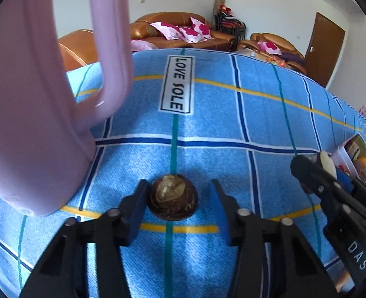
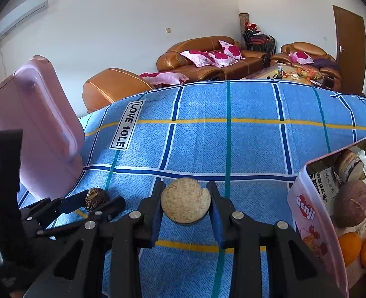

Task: Organize fruits
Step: 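Grasp the dark brown round fruit with the left tool while the right tool grasps the beige-topped jar, then carry the brown fruit and beige jar over the tin with both tools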

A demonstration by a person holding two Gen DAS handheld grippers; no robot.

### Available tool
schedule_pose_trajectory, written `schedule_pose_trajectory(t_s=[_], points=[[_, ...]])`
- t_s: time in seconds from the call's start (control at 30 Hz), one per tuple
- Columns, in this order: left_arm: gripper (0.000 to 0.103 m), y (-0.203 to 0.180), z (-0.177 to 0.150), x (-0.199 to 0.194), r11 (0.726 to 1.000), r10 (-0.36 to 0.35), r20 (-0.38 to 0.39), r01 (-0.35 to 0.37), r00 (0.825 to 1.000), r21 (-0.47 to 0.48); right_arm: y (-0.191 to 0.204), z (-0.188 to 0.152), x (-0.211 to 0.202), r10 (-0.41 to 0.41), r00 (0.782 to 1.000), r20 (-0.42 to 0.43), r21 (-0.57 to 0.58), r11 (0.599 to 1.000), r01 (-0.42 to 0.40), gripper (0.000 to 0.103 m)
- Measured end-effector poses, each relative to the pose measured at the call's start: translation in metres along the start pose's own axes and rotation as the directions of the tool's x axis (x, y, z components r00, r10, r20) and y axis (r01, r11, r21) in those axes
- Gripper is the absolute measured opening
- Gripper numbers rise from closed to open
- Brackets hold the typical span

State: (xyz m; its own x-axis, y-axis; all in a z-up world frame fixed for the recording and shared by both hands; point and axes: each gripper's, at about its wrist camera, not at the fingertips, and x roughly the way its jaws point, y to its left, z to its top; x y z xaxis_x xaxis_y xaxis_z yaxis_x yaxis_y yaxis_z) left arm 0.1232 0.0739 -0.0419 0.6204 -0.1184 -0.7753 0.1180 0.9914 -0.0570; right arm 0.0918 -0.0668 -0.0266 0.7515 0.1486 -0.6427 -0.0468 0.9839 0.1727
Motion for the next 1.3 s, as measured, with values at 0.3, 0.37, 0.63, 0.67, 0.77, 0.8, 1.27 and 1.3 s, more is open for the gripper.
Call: schedule_pose_trajectory(t_s=[0.3, 0.37, 0.63, 0.67, 0.77, 0.8, 1.27, 1.3], points=[[0.039, -0.004, -0.006, -0.033, 0.998, 0.061, 0.197, -0.056, 0.979, -0.031, 0.017, -0.006, -0.027, -0.054, 0.989, 0.138, -0.072, 0.995, 0.064, 0.036], [0.039, -0.007, -0.008, -0.042, 0.996, 0.090, 0.254, -0.088, 0.963, -0.022, 0.025, -0.008, -0.036, -0.067, 0.981, 0.184, -0.108, 0.990, 0.088, 0.036], [0.039, 0.003, -0.015, -0.057, 0.987, 0.162, 0.334, -0.152, 0.929, -0.058, 0.039, -0.012, -0.050, -0.092, 0.959, 0.267, -0.158, 0.978, 0.138, 0.036], [0.039, 0.004, -0.016, -0.060, 0.985, 0.171, 0.347, -0.157, 0.922, -0.068, 0.038, -0.011, -0.049, -0.093, 0.958, 0.270, -0.158, 0.977, 0.140, 0.036], [0.039, 0.007, -0.031, -0.073, 0.982, 0.189, 0.381, -0.167, 0.905, -0.090, 0.035, -0.013, -0.054, -0.101, 0.952, 0.289, -0.152, 0.977, 0.150, 0.036], [0.039, 0.007, -0.031, -0.072, 0.981, 0.191, 0.385, -0.168, 0.903, -0.092, 0.035, -0.014, -0.055, -0.104, 0.949, 0.296, -0.152, 0.976, 0.154, 0.036], [0.039, -0.003, -0.035, -0.081, 0.972, 0.233, 0.380, -0.207, 0.895, -0.109, 0.010, -0.021, -0.067, -0.117, 0.953, 0.278, -0.115, 0.981, 0.154, 0.036], [0.039, -0.005, -0.035, -0.080, 0.973, 0.231, 0.377, -0.205, 0.897, -0.109, 0.008, -0.022, -0.067, -0.115, 0.955, 0.275, -0.113, 0.982, 0.151, 0.036]])
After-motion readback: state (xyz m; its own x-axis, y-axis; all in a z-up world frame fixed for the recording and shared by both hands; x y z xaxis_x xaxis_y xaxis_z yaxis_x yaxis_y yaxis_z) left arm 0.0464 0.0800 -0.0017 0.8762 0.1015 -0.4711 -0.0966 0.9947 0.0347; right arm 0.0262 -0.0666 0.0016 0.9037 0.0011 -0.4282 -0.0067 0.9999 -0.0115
